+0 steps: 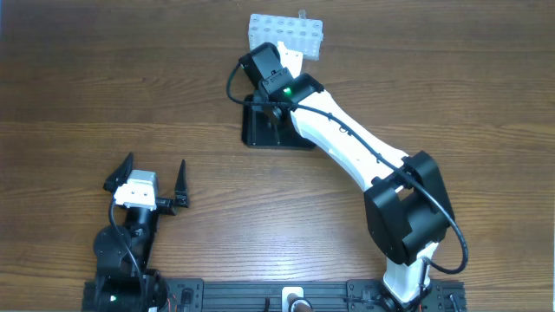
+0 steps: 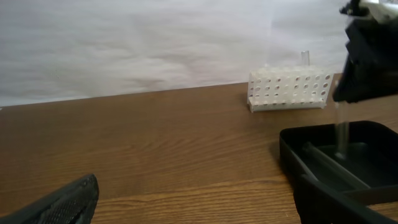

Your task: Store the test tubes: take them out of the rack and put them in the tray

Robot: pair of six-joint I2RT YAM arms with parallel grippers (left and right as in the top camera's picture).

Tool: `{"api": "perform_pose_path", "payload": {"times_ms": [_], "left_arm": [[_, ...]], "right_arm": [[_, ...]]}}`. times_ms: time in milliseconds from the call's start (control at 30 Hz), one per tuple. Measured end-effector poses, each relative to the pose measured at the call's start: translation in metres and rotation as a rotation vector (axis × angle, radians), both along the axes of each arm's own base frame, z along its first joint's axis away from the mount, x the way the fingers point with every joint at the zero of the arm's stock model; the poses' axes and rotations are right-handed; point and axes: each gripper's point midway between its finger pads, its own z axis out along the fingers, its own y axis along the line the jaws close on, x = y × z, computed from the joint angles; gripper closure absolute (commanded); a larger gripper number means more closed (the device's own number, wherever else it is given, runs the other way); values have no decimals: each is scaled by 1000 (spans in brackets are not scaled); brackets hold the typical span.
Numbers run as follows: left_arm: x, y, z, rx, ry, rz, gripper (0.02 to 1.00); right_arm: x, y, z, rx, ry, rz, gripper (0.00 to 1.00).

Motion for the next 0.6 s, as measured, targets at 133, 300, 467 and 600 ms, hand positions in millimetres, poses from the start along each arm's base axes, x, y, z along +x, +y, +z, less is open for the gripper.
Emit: {"api": "perform_pose_path", "payload": {"times_ms": [133,300,467,600], "left_arm": [[0,0,0,0,0,0,18],[0,0,0,0,0,0,18],[0,0,0,0,0,0,18],[0,0,0,0,0,0,18]], "right_arm": [[-9,-14,-9,-4,78,-17,989],[-2,-29,-10,32,106,-47,991],[4,-39,-11,80,127,-65,989],[7,-43,-11,115,143,-59,991]]}}
